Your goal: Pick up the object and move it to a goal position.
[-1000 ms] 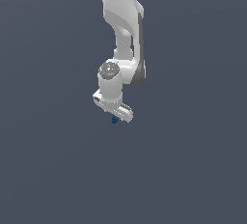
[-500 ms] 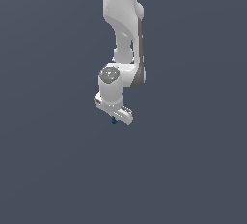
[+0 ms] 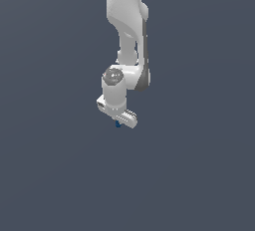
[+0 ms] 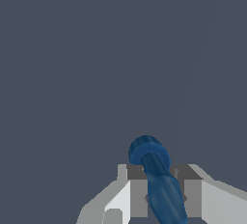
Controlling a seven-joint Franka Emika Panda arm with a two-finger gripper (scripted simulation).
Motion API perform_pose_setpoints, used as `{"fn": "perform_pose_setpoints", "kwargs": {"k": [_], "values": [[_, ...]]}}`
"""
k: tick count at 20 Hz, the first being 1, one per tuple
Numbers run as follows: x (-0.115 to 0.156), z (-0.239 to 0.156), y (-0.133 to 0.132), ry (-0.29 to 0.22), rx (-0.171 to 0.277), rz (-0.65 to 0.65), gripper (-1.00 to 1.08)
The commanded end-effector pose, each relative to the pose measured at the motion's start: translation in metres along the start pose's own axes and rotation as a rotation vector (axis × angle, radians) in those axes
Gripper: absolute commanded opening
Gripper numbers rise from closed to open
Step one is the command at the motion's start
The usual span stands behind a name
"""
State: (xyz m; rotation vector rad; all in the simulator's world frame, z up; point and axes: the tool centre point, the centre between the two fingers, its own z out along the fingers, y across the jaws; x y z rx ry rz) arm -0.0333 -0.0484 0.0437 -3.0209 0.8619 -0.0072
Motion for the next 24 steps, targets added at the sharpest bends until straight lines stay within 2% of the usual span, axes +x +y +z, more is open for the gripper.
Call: {"fn": "perform_pose_setpoints", "kwargs": {"k": [1,5,9,18,24], "values": [[0.005,-0.005,-0.003,0.013,0.005,0.006,-1.0],[0.022,-0.023,-0.011,0.066,0.023,0.029,-1.0],[0.048,-0.054,-0.024,0.148,0.051,0.066,-1.0],[0.114,-0.165,-0.051,0.405,0.138,0.181,-1.0],[0.141,-0.243,-0.059,0.566,0.191,0.254,-1.0]]}}
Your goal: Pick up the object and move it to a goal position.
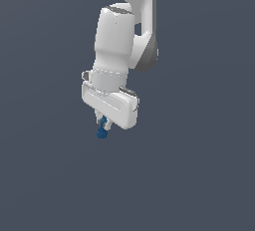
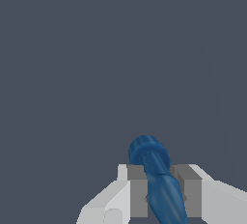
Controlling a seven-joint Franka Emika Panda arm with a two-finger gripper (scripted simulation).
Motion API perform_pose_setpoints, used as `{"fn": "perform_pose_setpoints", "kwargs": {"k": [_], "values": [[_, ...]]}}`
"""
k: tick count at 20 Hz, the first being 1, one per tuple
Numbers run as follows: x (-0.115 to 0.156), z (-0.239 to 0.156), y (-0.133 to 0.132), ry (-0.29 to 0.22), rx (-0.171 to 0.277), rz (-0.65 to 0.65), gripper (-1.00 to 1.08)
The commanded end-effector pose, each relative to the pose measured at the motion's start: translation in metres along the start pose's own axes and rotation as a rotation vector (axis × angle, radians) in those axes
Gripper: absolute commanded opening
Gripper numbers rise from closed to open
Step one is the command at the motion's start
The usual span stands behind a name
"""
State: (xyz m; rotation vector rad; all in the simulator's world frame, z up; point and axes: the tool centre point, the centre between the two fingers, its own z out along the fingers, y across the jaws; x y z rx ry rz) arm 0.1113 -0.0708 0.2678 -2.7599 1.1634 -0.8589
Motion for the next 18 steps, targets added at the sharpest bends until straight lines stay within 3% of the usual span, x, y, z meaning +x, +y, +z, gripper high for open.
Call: {"fn": "perform_pose_setpoints", "kwargs": {"k": [1,9,18], "values": [[0.021,-0.022,-0.011,0.062,0.021,0.029,-1.0],[0.07,-0.084,-0.032,0.225,0.071,0.1,-1.0],[0.105,-0.145,-0.044,0.368,0.111,0.162,-1.0]]}}
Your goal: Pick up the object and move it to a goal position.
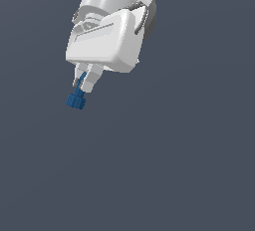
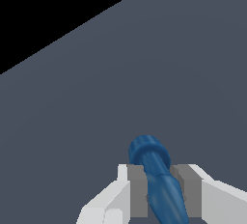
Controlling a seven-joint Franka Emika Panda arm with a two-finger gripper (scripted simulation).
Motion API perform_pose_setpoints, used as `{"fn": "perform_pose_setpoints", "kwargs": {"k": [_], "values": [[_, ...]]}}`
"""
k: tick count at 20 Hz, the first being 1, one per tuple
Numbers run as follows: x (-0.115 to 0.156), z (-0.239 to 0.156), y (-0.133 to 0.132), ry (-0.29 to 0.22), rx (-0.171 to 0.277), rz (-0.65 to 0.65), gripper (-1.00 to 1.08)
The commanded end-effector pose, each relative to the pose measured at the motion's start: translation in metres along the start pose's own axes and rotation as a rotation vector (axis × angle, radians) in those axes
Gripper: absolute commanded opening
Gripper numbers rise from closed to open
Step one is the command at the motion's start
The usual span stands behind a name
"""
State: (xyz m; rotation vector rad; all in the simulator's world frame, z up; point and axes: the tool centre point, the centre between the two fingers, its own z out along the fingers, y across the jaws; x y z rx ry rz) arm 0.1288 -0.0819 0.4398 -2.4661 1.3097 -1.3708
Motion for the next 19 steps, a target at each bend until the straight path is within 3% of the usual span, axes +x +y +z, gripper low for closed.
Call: {"fn": "perform_pose_setpoints", "kwargs": {"k": [1,10,19], "values": [[0.012,-0.012,-0.006,0.036,0.01,0.016,-1.0],[0.038,-0.041,-0.017,0.119,0.032,0.049,-1.0],[0.045,-0.051,-0.021,0.145,0.037,0.059,-1.0]]}}
